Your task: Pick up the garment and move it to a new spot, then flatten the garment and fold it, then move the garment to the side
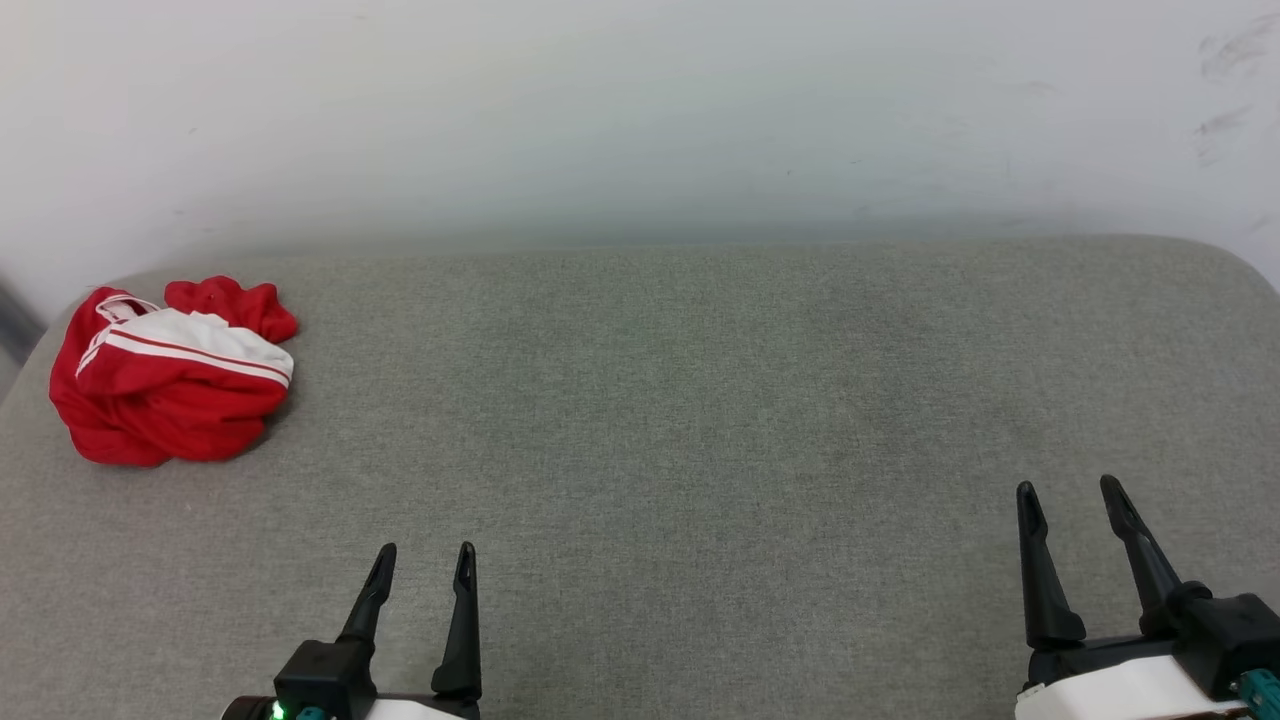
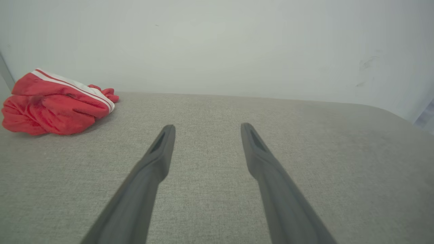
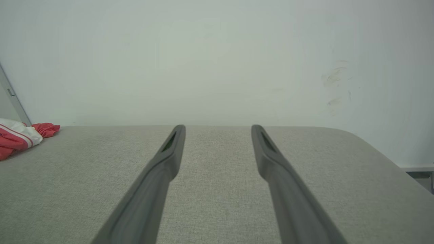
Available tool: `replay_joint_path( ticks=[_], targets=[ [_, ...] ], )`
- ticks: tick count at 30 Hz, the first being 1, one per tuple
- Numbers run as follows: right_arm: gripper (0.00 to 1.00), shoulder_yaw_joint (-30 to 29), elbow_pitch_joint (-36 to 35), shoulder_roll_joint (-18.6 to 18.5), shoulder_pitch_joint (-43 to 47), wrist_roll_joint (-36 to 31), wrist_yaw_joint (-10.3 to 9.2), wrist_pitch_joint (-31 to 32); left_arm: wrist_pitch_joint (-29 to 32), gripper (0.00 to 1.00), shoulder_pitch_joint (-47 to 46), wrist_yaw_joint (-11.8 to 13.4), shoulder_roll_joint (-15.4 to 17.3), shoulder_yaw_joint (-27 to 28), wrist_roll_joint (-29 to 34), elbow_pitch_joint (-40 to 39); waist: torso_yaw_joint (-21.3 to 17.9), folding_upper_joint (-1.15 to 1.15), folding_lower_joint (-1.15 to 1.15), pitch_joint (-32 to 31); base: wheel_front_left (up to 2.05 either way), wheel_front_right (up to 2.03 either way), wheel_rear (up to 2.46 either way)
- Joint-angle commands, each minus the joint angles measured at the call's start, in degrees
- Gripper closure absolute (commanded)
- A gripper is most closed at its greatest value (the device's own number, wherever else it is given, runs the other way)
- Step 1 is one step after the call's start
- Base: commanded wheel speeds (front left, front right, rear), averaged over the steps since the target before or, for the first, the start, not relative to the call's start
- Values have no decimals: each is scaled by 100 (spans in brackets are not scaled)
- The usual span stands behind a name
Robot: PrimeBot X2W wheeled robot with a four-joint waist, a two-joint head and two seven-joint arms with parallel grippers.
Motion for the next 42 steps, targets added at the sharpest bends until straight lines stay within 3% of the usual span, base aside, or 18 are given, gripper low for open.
replay_joint_path(
  ticks=[1, 13, 33, 42],
  targets=[
    [0, 3, -13, 8, 4, -72, -2, -39, -40, 0, 11, -31, -9, 13, 117, 3, 1, 0, 0, 4, 0, 0, 0],
    [0, 30, 16, 9, 44, -242, -2, -111, -114, 0, -58, -111, -45, 16, 359, -46, 311, 0, 0, 50, 0, 0, 0],
    [0, 403, 84, 9, 131, -118, -3, -110, -114, 0, 130, -168, -44, 198, 397, -59, 2045, 0, 0, -51, 0, 0, 0],
    [0, 505, 177, 7, 144, 4, -3, -110, -114, 0, 161, -207, -45, 140, 444, -79, 2615, 0, 0, -97, 0, 0, 0]
  ],
)
